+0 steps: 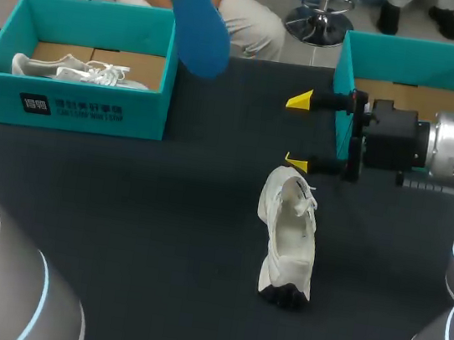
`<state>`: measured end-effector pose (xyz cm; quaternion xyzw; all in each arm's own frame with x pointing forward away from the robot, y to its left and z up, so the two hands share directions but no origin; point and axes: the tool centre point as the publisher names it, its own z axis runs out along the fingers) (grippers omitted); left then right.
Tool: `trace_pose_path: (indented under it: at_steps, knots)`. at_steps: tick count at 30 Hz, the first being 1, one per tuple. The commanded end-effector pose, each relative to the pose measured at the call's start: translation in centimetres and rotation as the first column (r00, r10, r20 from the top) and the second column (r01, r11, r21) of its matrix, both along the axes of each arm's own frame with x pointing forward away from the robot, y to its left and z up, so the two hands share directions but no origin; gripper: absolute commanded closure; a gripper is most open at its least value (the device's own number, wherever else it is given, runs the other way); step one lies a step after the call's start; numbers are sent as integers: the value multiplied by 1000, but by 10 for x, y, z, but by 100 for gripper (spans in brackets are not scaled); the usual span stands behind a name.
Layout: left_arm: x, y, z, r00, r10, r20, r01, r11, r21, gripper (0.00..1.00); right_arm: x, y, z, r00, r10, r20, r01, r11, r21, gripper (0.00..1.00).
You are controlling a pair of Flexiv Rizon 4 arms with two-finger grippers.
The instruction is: Take the shoe out of the shoebox, open the shoe tongue, remove and reinsert the insole, then place the shoe into the shoebox
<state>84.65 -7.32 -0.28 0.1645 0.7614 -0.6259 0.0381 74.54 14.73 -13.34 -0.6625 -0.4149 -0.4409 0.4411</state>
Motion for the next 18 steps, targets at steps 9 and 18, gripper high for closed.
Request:
trace_pose_path:
  at_steps: [9,18]
  knots:
    - [-25,3,-14,970,102,219,-81,991,-103,100,0,1,0,1000,-3,-1,3,1000,-2,0]
    - [-25,3,-14,970,102,219,-81,991,-103,100,0,1,0,1000,-3,-1,3,1000,-2,0]
